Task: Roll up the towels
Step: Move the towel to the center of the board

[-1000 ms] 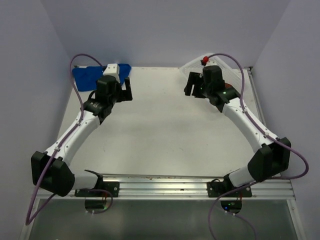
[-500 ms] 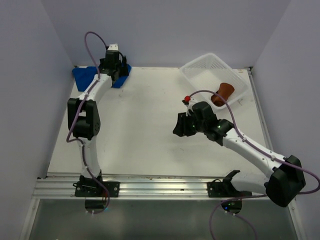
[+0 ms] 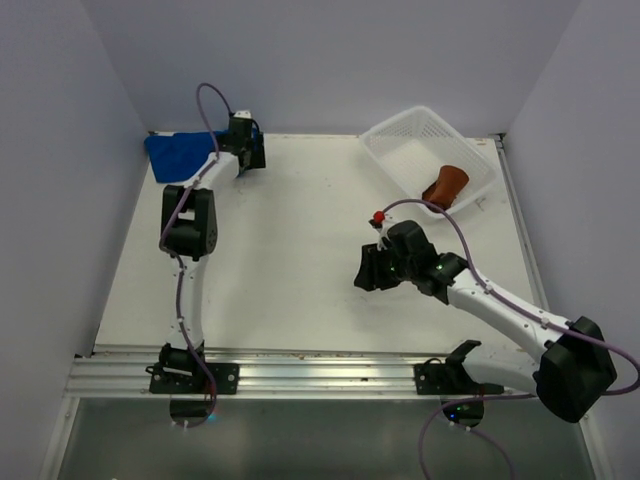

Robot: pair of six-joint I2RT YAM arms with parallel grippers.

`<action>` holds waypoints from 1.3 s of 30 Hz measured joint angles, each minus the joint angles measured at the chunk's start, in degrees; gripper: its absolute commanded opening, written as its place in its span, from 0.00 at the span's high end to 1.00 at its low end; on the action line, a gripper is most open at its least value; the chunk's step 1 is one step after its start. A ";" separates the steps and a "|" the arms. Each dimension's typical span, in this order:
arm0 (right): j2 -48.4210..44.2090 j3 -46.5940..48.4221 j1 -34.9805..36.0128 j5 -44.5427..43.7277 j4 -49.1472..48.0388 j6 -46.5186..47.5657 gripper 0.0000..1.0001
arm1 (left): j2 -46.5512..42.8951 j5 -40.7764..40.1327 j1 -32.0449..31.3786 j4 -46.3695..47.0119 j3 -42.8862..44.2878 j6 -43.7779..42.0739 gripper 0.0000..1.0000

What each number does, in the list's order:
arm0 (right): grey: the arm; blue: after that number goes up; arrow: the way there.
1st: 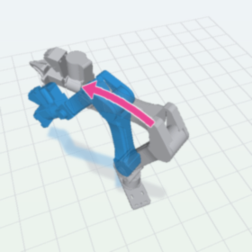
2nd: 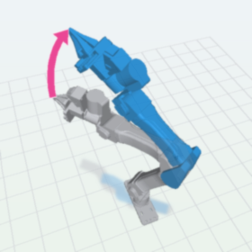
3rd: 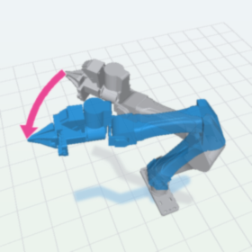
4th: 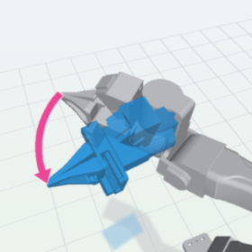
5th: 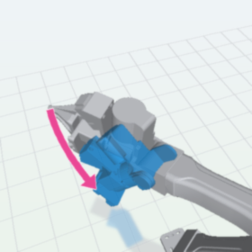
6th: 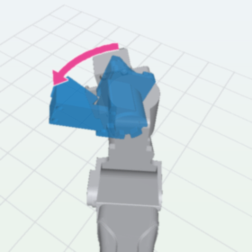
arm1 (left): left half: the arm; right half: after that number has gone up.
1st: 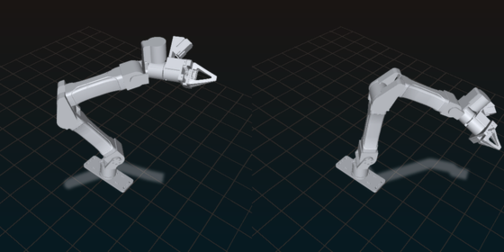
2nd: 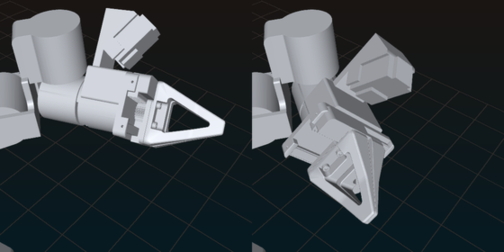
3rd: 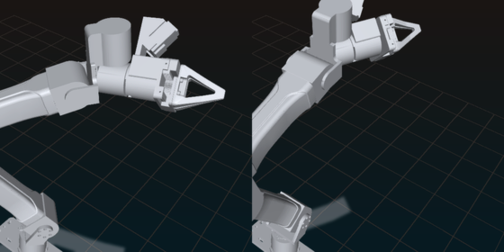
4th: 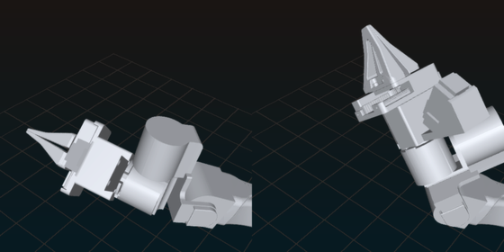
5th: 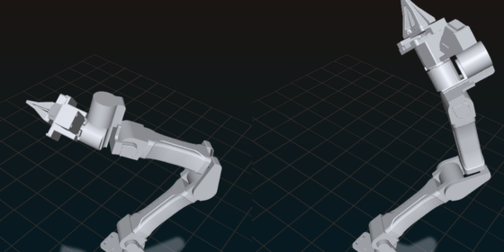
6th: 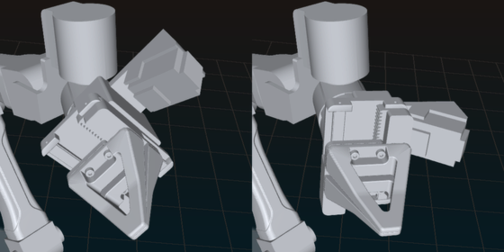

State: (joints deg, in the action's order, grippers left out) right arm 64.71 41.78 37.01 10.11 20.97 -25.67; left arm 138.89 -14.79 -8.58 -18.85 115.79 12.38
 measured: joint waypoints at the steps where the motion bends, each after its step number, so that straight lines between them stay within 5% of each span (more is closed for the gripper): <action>1: 0.55 -0.15 0.00 0.02 0.04 -0.11 0.54 | 0.35 0.02 0.02 0.00 0.13 -0.02 0.19; 6: 3.04 -0.17 0.00 0.00 -0.48 -0.28 0.54 | 1.22 0.15 0.37 0.33 0.15 -0.13 0.30; 11: 4.68 -0.02 0.00 0.00 -0.52 -0.26 0.55 | 2.54 0.31 0.70 0.57 1.40 -0.46 0.62; 13: 5.35 0.33 0.00 -0.02 -0.44 -0.26 0.55 | 2.99 0.66 0.81 0.79 1.68 -0.68 0.86; 15: 5.42 0.48 0.00 0.00 -0.44 -0.28 0.57 | 3.06 0.85 0.85 0.85 1.68 -0.90 1.00; 27: -0.57 1.31 0.00 -0.39 1.99 -0.26 0.57 | -11.47 6.82 0.96 4.61 -14.03 2.10 1.00; 34: -5.33 5.11 0.00 -3.21 6.56 -0.33 0.54 | -35.65 13.46 -0.55 7.78 -29.09 5.18 1.00; 39: -9.94 6.38 0.00 -7.37 8.98 -0.98 0.51 | -53.24 14.93 -9.86 9.75 -42.91 6.78 1.00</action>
State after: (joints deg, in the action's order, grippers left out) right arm 54.76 48.16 37.01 2.74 29.95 -26.65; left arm 85.65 0.14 -18.44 -9.10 72.88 19.16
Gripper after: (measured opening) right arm 0.485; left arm 0.019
